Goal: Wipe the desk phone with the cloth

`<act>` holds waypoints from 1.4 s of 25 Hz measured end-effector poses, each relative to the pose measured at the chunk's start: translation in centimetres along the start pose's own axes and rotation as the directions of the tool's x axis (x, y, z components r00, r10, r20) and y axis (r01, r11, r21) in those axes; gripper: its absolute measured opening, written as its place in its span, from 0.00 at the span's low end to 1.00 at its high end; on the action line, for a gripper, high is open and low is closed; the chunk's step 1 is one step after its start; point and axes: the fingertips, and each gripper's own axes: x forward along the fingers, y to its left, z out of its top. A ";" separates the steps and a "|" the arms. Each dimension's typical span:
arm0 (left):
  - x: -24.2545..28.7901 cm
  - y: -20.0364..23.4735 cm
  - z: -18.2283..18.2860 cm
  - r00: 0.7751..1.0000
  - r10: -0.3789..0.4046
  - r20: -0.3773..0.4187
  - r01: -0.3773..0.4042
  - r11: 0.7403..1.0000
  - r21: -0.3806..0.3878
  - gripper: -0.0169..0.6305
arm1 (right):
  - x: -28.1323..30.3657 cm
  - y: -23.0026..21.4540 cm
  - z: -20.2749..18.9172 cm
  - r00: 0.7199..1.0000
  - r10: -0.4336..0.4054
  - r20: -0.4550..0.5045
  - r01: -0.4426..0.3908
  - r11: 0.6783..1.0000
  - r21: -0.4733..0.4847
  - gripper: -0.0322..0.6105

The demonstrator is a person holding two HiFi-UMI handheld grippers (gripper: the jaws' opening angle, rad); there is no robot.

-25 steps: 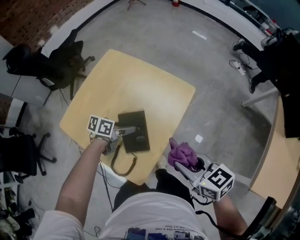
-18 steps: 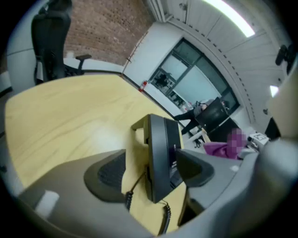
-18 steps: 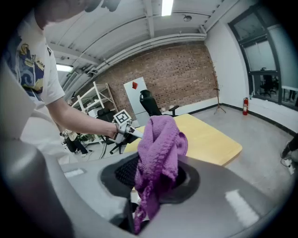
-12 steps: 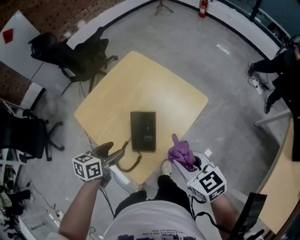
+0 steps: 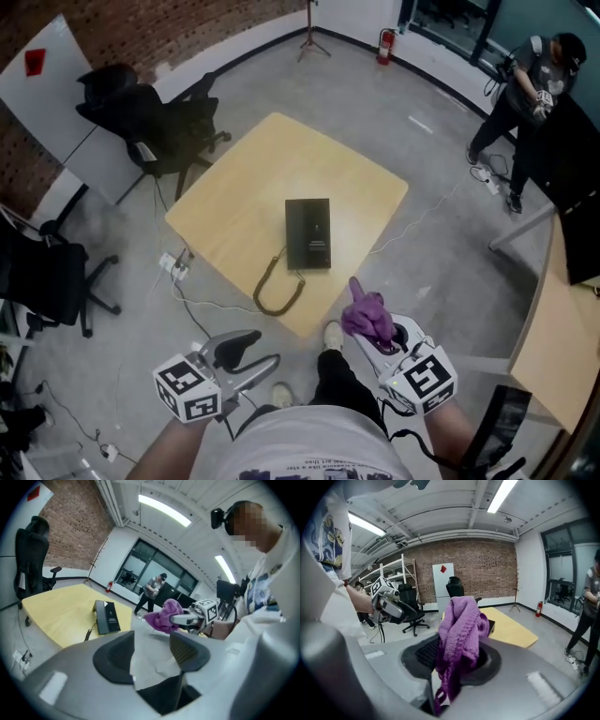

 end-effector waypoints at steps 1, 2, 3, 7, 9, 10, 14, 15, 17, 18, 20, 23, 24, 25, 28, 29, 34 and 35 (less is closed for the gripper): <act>-0.9 -1.2 -0.5 1.000 -0.019 0.015 0.019 1.000 0.007 0.40 | -0.8 1.5 -0.2 1.000 -0.016 0.003 0.016 1.000 0.005 0.21; -1.8 -2.1 -0.8 0.999 -0.034 0.036 0.034 0.999 0.010 0.39 | -1.5 3.1 -0.3 0.999 -0.032 0.007 0.032 0.999 0.007 0.21; -2.7 -2.7 -1.0 0.997 -0.047 0.057 0.047 0.999 0.012 0.38 | -2.0 4.6 -0.3 0.999 -0.045 0.011 0.045 0.999 0.006 0.21; -5.3 -4.6 -2.6 0.993 -0.091 0.077 0.090 0.996 0.022 0.34 | -3.6 10.1 0.1 0.998 -0.060 0.013 0.060 0.998 -0.016 0.21; -5.9 -6.1 -3.6 0.992 -0.106 0.062 0.104 0.994 0.040 0.33 | -4.8 12.0 0.1 0.998 -0.059 0.014 0.059 0.998 -0.027 0.21; -6.0 -7.1 -4.0 0.992 -0.111 0.055 0.108 0.993 0.052 0.32 | -5.5 12.6 0.1 0.998 -0.059 0.016 0.060 0.998 -0.037 0.21; -6.4 -10.3 -5.6 0.992 -0.122 0.042 0.117 0.988 0.101 0.30 | -7.7 14.4 0.0 0.996 -0.070 0.054 0.073 0.996 -0.050 0.21; -6.4 -11.1 -6.0 0.992 -0.121 0.038 0.116 0.987 0.115 0.30 | -8.2 14.8 0.0 0.995 -0.071 0.065 0.075 0.996 -0.051 0.21; -6.2 -12.8 -6.6 0.993 -0.113 0.033 0.107 0.984 0.142 0.29 | -9.6 15.3 -0.4 0.994 -0.070 0.083 0.075 0.996 -0.056 0.21; -6.0 -13.6 -6.8 0.994 -0.107 0.033 0.101 0.983 0.152 0.29 | -10.4 15.5 -0.6 0.994 -0.069 0.088 0.074 0.995 -0.061 0.21; -5.7 -15.0 -7.0 0.994 -0.103 0.036 0.096 0.983 0.158 0.29 | -11.6 16.0 -0.9 0.994 -0.061 0.091 0.068 0.995 -0.076 0.21; -5.6 -17.4 -7.6 0.993 -0.108 0.051 0.100 0.984 0.147 0.28 | -13.7 17.2 -2.2 0.995 -0.051 0.081 0.059 0.993 -0.102 0.21; -5.4 -18.2 -7.7 0.992 -0.111 0.060 0.102 0.985 0.140 0.28 | -14.4 17.4 -2.7 0.996 -0.048 0.079 0.056 0.993 -0.106 0.21; -5.3 -19.1 -7.9 0.991 -0.113 0.068 0.103 0.985 0.136 0.28 | -15.1 17.7 -3.1 0.996 -0.043 0.078 0.051 0.993 -0.108 0.21; -5.3 -21.5 -8.7 0.991 -0.109 0.072 0.098 0.986 0.138 0.28 | -16.9 18.7 -3.8 0.997 -0.028 0.075 0.037 0.991 -0.131 0.21; -5.4 -22.0 -9.0 0.992 -0.103 0.071 0.093 0.986 0.139 0.28 | -17.3 19.0 -3.9 0.997 -0.025 0.077 0.035 0.990 -0.139 0.21; -6.0 -23.9 -10.5 0.996 -0.066 0.058 0.058 0.990 0.127 0.28 | -18.6 20.6 -4.8 0.996 0.005 0.085 0.009 0.986 -0.165 0.21; -6.1 -24.2 -10.7 0.997 -0.060 0.055 0.052 0.990 0.127 0.28 | -18.9 20.8 -4.9 0.996 0.008 0.085 0.006 0.985 -0.171 0.21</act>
